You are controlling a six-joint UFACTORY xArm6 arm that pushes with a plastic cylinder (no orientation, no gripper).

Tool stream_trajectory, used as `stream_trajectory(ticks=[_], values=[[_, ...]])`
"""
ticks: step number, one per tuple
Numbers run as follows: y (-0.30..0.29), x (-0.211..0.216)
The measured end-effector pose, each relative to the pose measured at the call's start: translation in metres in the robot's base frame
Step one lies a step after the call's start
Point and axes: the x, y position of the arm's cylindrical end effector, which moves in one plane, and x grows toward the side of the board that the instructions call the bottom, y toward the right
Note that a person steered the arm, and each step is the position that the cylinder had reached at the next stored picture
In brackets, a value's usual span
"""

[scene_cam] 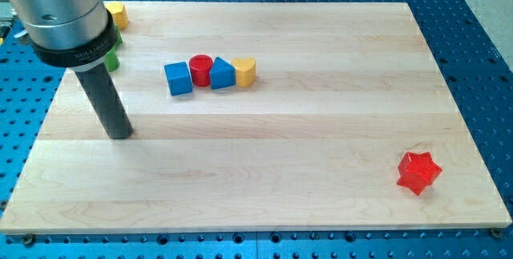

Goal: Move the triangle above the red star

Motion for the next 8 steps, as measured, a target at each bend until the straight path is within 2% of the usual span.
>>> stream_trajectory(ticks=[1, 4, 6, 7, 8], values=[[-0.003, -0.028], [0.057, -0.09], [0.131, -0.119], [0.186, -0.097], [0.226, -0.053]])
